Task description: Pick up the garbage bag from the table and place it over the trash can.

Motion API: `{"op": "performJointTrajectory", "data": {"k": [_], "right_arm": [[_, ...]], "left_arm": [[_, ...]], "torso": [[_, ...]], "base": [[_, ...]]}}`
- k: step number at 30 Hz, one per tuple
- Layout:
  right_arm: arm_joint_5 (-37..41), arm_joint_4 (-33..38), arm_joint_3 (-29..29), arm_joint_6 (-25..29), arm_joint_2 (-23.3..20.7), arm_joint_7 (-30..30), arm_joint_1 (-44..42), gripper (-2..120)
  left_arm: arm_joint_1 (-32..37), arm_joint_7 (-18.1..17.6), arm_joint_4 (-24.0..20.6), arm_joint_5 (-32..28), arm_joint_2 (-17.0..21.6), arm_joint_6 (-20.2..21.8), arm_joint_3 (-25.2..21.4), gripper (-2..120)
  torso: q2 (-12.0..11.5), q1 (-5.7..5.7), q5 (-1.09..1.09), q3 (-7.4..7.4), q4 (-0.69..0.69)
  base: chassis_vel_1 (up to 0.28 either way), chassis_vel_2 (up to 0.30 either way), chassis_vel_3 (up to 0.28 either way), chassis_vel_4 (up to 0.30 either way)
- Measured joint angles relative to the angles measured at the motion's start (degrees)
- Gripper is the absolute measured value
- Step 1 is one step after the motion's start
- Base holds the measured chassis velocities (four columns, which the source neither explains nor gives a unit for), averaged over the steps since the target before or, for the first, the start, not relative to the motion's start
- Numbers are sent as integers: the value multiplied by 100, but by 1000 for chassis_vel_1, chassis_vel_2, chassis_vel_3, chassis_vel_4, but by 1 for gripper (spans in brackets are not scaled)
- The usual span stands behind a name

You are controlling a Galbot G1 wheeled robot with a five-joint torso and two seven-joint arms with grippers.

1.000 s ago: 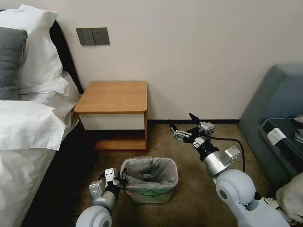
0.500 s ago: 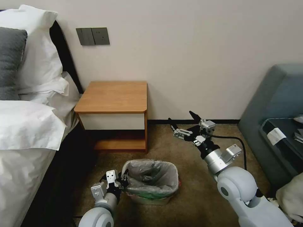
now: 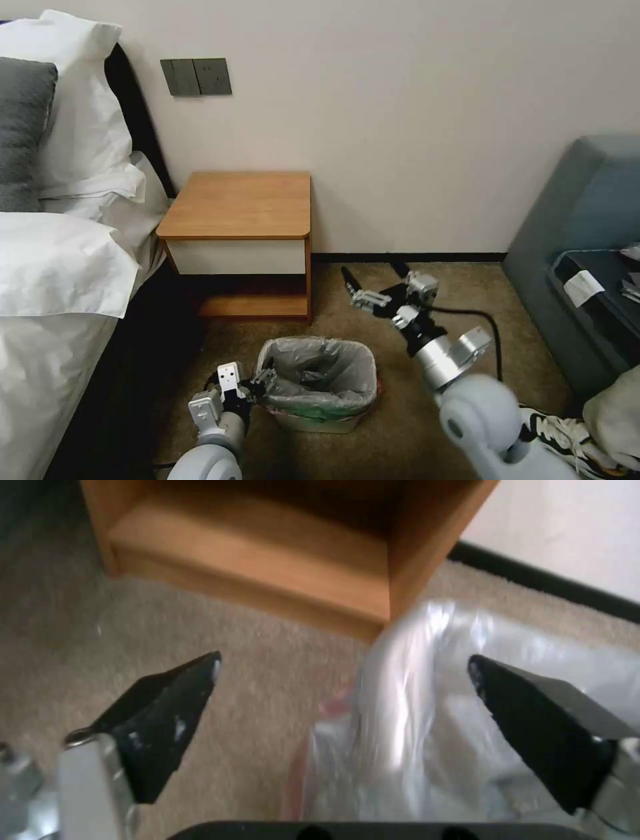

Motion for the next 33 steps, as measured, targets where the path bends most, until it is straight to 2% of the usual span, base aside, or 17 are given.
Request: {"op": "performJointTrajectory", "data": {"k": [5,6,8,9,11,12,13,14,16,17,19,26,33], "right_arm": [[-655,-113,-21,72,360,241,-158,100],[-759,-126,-36,15,414,351,-198,100],[-989,-200,-23,-95,532,562,-294,100],[-989,-200,-23,-95,532,562,-294,100],[-1315,-386,130,-34,658,658,-435,100],[-1430,-475,219,70,696,659,-502,100],[-1430,-475,219,70,696,659,-502,100],[-1503,-563,322,203,728,653,-597,100],[-1533,-690,504,391,779,611,-772,100],[-1533,-690,504,391,779,611,-772,100],[-1528,-815,727,566,820,567,-917,100],[-1616,-939,1007,763,924,509,-988,100],[-1659,-955,1061,798,972,476,-1019,100]], "left_arm": [[14,133,-31,250,55,-318,-32,100],[16,201,-13,388,67,-505,-46,100],[-3,449,165,906,70,-1151,-116,100],[-3,449,165,906,70,-1151,-116,100],[-68,668,359,1361,72,-1863,-205,100],[-91,806,453,1474,80,-2176,-224,100],[-91,806,453,1474,80,-2176,-224,100],[-121,969,566,1575,97,-2570,-251,100],[-153,1184,764,1675,156,-3089,-293,100],[-153,1184,764,1675,156,-3089,-293,100],[-151,1253,924,1655,219,-3414,-336,100],[-59,1233,967,1804,207,-3728,-346,100],[-44,1157,969,1824,193,-3760,-348,100]], "torso": [[0,0,0,0,0],[0,0,0,0,1],[0,0,0,0,1],[0,0,0,0,1],[0,0,1,0,1],[0,0,1,0,0],[0,0,1,0,0],[0,0,-1,0,1],[0,0,2,0,0],[0,0,2,0,0],[0,0,1,0,0],[0,0,1,0,0],[0,0,1,0,0]], "base": [[0,0,0,0],[0,0,0,0],[0,0,0,0],[0,0,0,0],[0,0,0,0],[0,0,0,0],[0,0,0,0],[0,0,0,0],[0,0,0,0],[0,0,0,0],[0,0,0,0],[0,0,0,0],[0,0,0,0]]}}
